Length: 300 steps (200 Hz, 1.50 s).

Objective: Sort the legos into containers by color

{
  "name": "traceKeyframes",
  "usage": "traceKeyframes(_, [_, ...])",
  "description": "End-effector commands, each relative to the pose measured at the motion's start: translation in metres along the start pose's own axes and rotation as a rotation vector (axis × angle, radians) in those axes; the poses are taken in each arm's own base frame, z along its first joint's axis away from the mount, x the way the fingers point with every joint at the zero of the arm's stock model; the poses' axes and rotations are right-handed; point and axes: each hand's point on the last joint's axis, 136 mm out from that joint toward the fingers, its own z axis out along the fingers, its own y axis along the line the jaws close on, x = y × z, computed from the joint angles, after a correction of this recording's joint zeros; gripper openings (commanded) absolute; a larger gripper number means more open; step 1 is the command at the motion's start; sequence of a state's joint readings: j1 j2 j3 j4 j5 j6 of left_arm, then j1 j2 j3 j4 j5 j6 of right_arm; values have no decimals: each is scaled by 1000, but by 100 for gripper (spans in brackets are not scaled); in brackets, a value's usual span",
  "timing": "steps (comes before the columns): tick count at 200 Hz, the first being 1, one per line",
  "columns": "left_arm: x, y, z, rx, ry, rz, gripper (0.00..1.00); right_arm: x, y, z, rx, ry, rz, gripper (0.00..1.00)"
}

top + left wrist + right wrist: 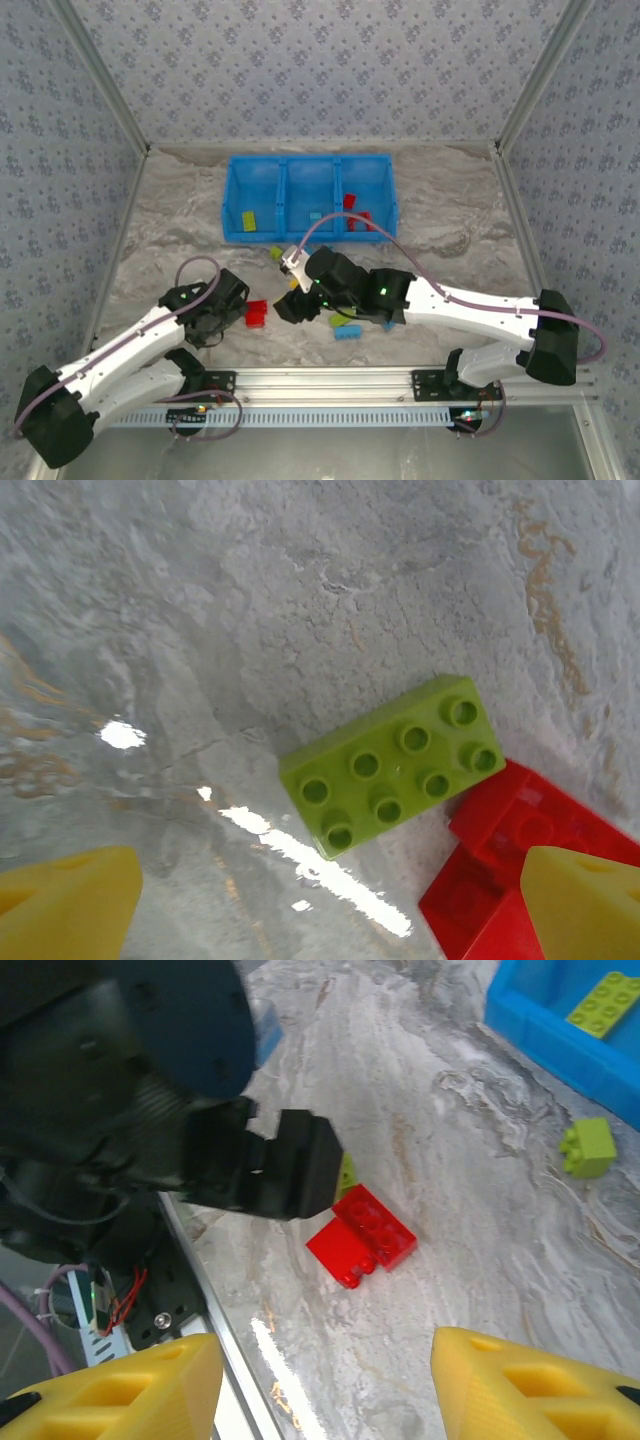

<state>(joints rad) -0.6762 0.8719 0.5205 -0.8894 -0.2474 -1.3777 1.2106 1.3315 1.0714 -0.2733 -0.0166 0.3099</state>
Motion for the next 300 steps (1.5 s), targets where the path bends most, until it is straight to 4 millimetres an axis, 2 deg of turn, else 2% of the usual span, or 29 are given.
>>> traceKeyframes(1, [0, -21, 5, 101, 42, -151, 98, -5, 3, 3, 11, -40, 6, 60])
traceKeyframes(23, [-5, -26, 10, 111, 54, -250, 95, -4, 2, 4, 17, -42, 12, 60])
traceKeyframes(40, [-8, -23, 14, 58, 71, -298, 92, -3, 3, 3, 15, -38, 10, 60])
traceKeyframes(82, [1, -14, 24, -84, 159, -304, 93, 3, 2, 1, 25, -27, 11, 60])
traceKeyframes(127, [-2, -19, 35, -69, 139, -312, 92, 5, 2, 2, 21, -26, 21, 60])
traceKeyframes(157, [-1, -12, 42, -87, 131, -312, 80, 7, 4, 4, 14, -21, 19, 60])
traceKeyframes(173, [-6, -19, 44, -52, 113, -316, 76, 8, 5, 3, 12, -20, 20, 60])
traceKeyframes(206, [-11, -18, 38, -47, 94, -315, 72, 7, 6, 3, 12, -19, 17, 59])
traceKeyframes(222, [-14, -16, 27, -38, 80, -319, 67, 5, 6, 0, 18, -27, 14, 59])
traceKeyframes(247, [-39, -33, -9, 43, 2, -315, 63, -7, -4, -12, 81, -72, 7, 59])
traceKeyframes(267, [-60, -62, -36, 130, -41, -320, 63, -25, -13, -25, 141, -132, -8, 59])
traceKeyframes(285, [-74, -94, -48, 167, -43, -308, 62, -45, -19, -34, 179, -187, -34, 59])
traceKeyframes(300, [-84, -119, -50, 172, -39, -298, 63, -64, -28, -41, 213, -226, -38, 59])
